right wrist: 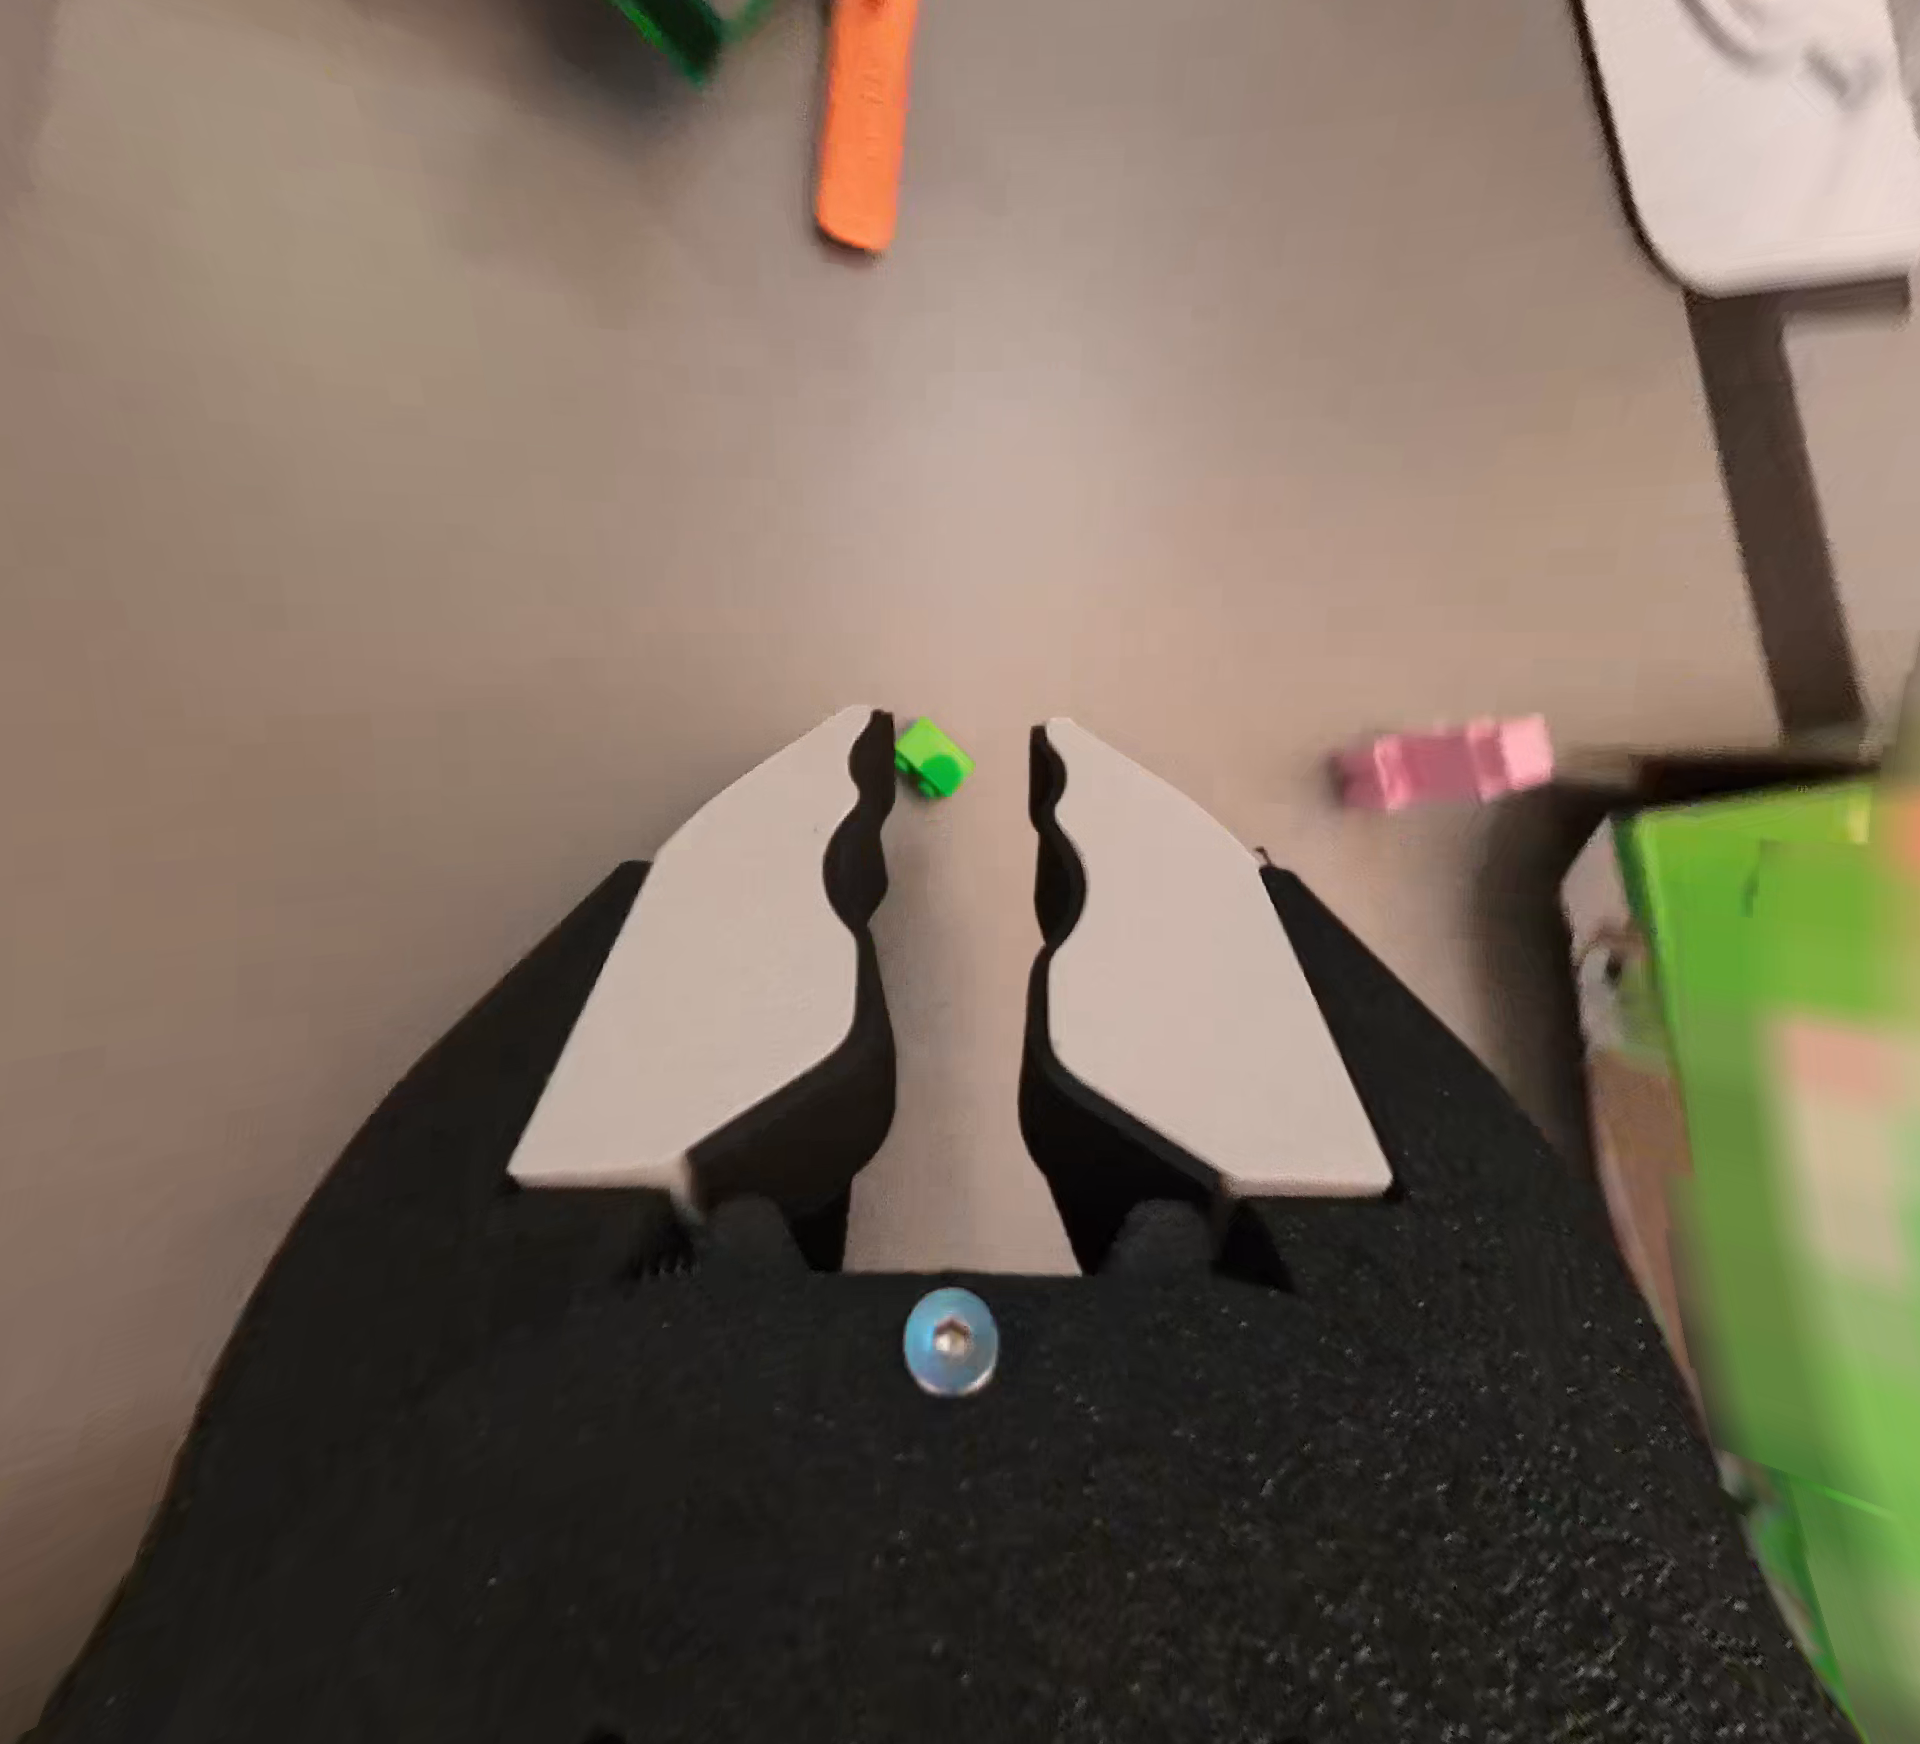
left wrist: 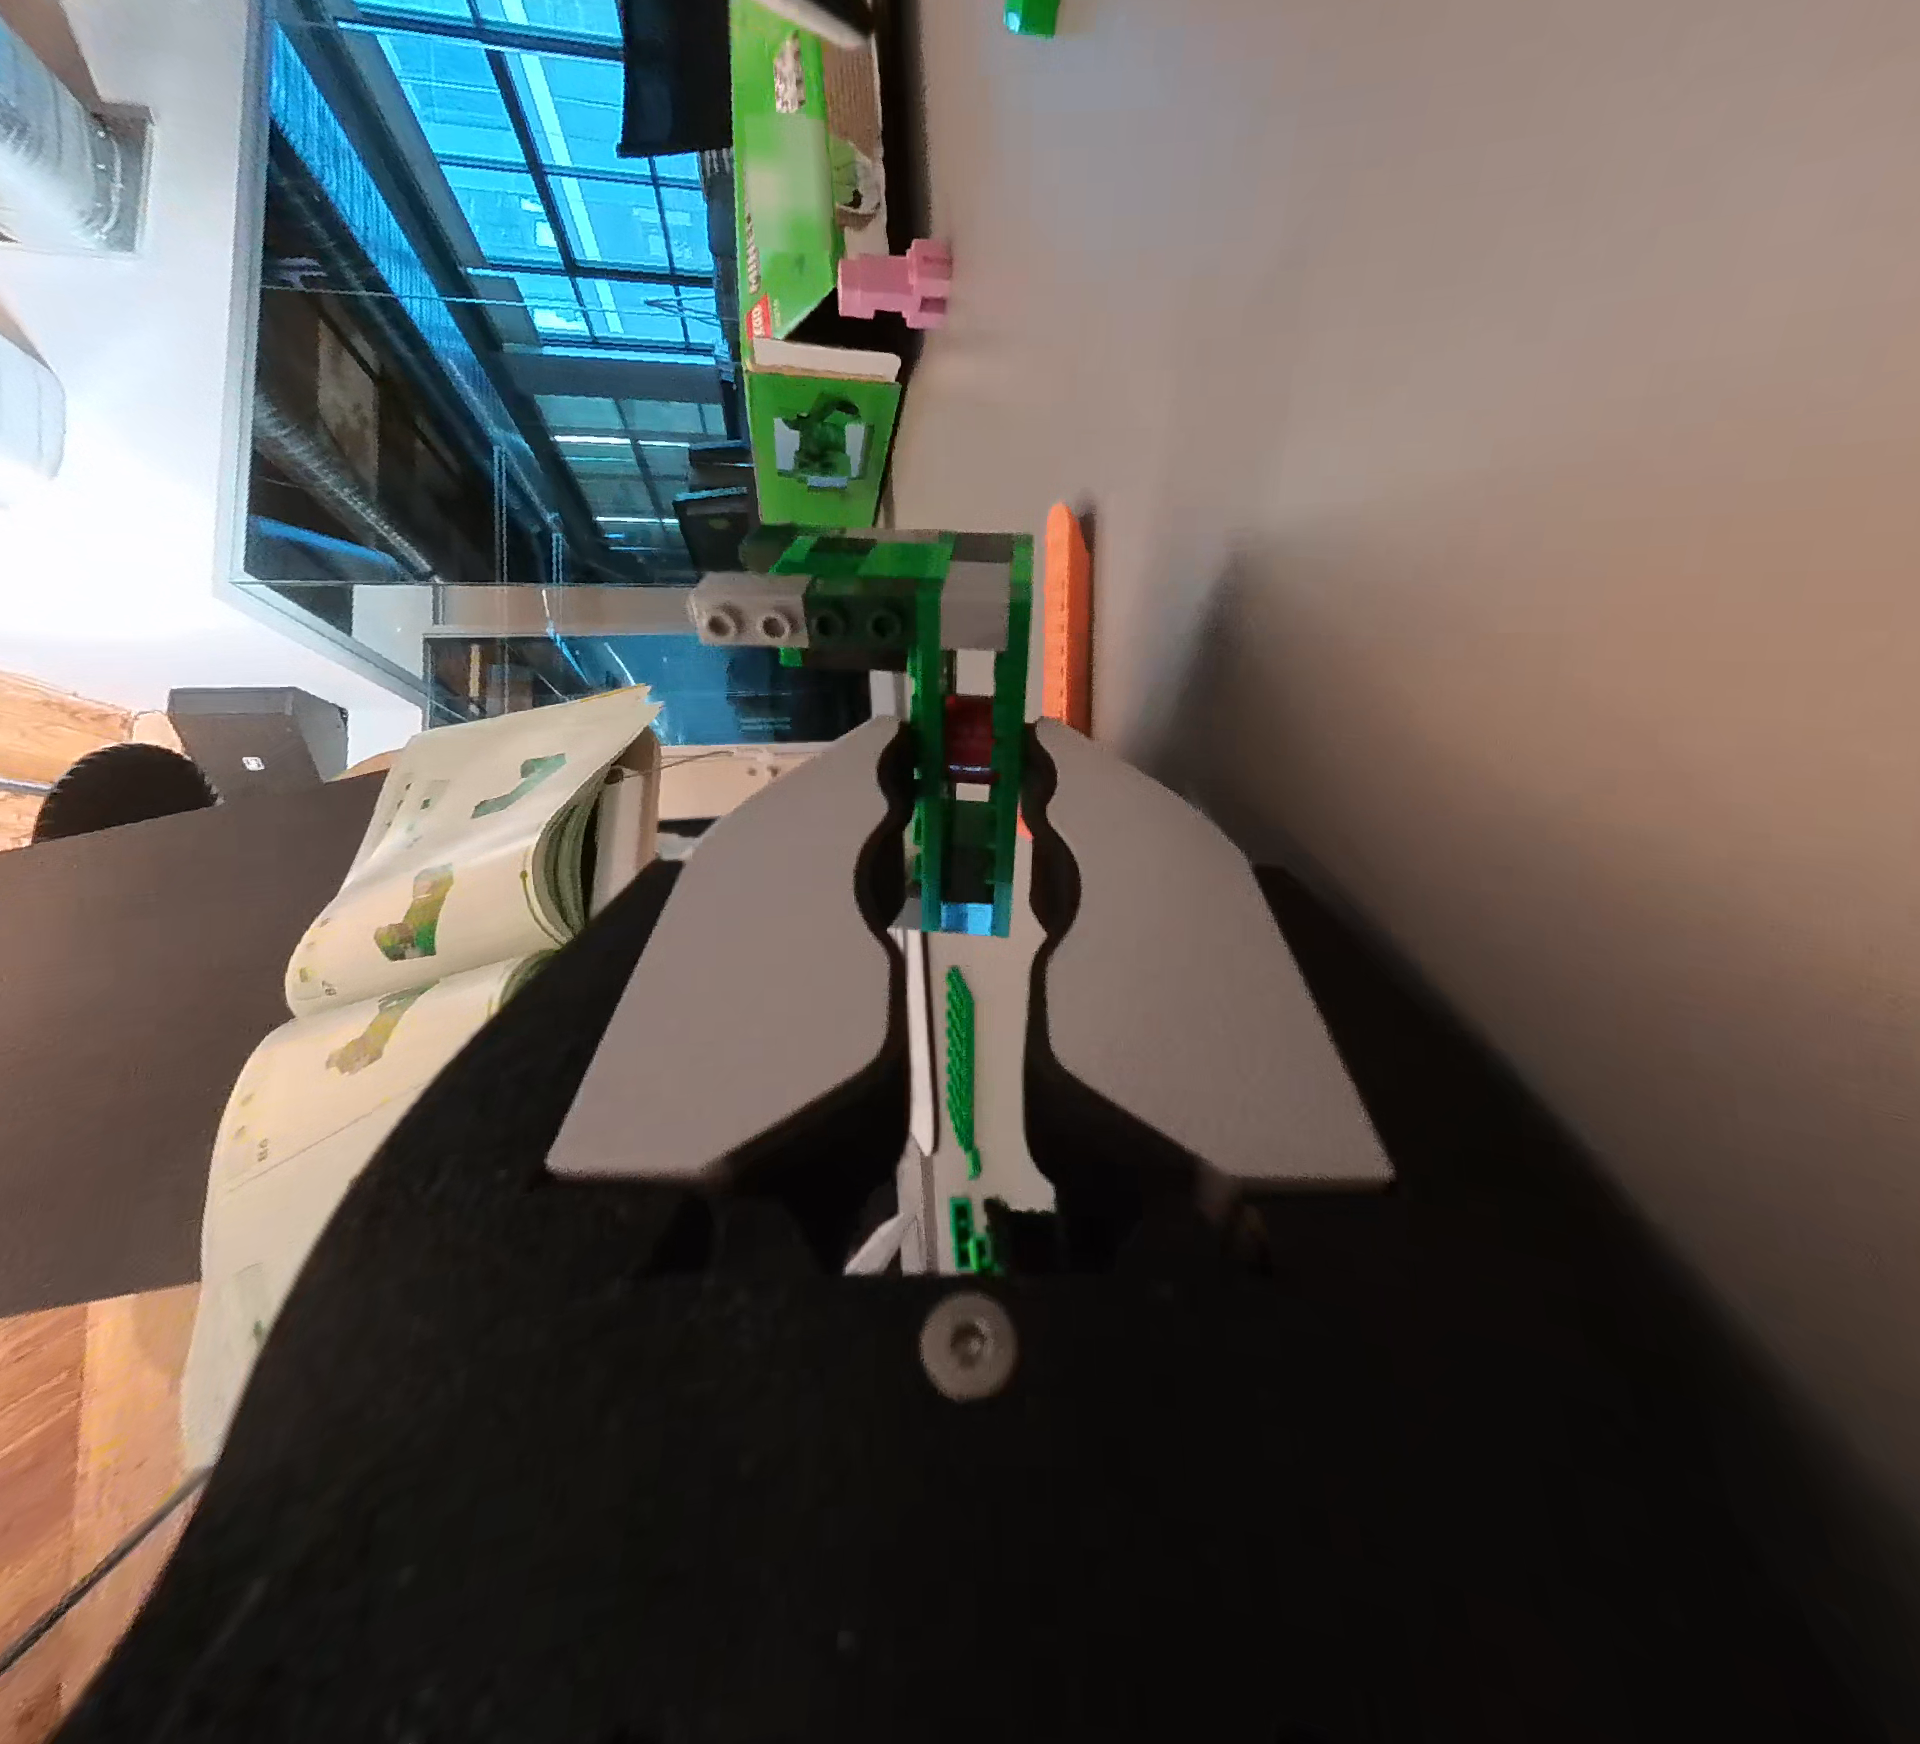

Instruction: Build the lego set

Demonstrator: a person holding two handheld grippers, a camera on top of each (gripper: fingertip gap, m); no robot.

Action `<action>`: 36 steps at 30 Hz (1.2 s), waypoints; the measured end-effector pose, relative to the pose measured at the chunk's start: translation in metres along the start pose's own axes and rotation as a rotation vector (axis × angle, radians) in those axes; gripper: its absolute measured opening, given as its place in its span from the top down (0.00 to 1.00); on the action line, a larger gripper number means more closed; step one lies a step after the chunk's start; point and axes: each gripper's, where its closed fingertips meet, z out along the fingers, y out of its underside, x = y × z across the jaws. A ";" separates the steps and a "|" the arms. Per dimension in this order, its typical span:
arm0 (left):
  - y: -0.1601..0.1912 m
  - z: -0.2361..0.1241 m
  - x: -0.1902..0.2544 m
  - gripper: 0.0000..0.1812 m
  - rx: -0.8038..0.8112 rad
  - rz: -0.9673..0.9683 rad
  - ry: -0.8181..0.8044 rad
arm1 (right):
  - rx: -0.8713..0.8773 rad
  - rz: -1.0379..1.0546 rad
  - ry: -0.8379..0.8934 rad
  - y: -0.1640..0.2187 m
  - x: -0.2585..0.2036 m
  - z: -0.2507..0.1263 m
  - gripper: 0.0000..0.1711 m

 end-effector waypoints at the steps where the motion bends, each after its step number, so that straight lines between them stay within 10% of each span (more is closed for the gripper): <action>1: -0.002 0.000 0.000 0.90 0.007 0.001 0.001 | -0.006 0.106 0.038 0.004 0.003 0.000 0.86; 17: -0.029 -0.012 0.007 0.89 0.141 0.021 0.008 | -0.054 0.488 0.185 0.018 -0.008 0.024 0.91; 29: -0.034 -0.016 0.011 0.90 0.164 0.036 0.015 | -1.073 0.017 -0.286 0.052 -0.048 -0.037 0.91; 36: -0.036 -0.018 0.013 0.90 0.172 0.038 0.020 | -1.052 0.011 -0.349 0.042 -0.060 -0.016 0.89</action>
